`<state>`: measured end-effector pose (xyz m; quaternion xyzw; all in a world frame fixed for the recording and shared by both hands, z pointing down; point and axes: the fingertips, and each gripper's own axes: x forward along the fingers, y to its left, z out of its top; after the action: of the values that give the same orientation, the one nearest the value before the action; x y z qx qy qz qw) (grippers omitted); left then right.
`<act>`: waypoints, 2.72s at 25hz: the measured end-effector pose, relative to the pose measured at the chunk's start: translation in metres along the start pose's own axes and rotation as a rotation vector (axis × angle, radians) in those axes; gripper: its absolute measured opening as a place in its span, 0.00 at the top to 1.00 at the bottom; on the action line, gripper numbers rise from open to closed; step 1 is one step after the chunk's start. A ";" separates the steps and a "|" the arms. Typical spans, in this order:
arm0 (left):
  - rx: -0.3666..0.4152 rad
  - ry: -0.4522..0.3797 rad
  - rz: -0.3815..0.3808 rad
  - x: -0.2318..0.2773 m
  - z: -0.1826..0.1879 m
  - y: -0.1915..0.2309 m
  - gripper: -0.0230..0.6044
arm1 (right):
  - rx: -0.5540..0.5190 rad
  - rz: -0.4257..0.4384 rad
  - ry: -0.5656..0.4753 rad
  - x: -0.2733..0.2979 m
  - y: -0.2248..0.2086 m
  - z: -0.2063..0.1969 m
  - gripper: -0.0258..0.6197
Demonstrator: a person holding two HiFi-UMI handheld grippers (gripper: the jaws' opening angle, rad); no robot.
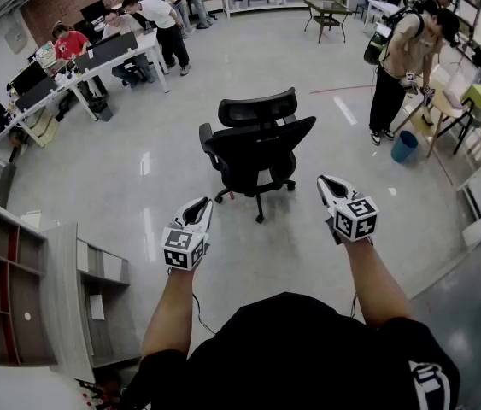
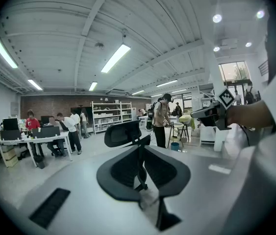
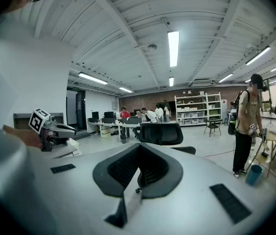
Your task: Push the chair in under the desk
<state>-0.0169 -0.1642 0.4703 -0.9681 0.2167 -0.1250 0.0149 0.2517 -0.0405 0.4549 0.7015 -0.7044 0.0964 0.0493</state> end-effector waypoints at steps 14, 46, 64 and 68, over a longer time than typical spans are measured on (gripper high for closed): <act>-0.011 0.001 -0.017 -0.003 0.002 0.003 0.90 | -0.020 -0.037 -0.014 -0.001 0.008 0.010 0.96; -0.045 0.085 0.072 0.189 0.018 0.066 0.90 | 0.024 0.016 0.002 0.160 -0.155 0.024 0.96; -0.070 0.105 0.170 0.307 0.048 0.081 0.90 | -0.002 0.131 0.033 0.243 -0.261 0.044 0.96; -0.076 0.111 0.182 0.317 0.046 0.082 0.90 | -0.007 0.140 0.033 0.251 -0.273 0.046 0.96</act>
<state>0.2381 -0.3741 0.4934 -0.9358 0.3089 -0.1682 -0.0226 0.5243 -0.2950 0.4794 0.6484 -0.7514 0.1086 0.0567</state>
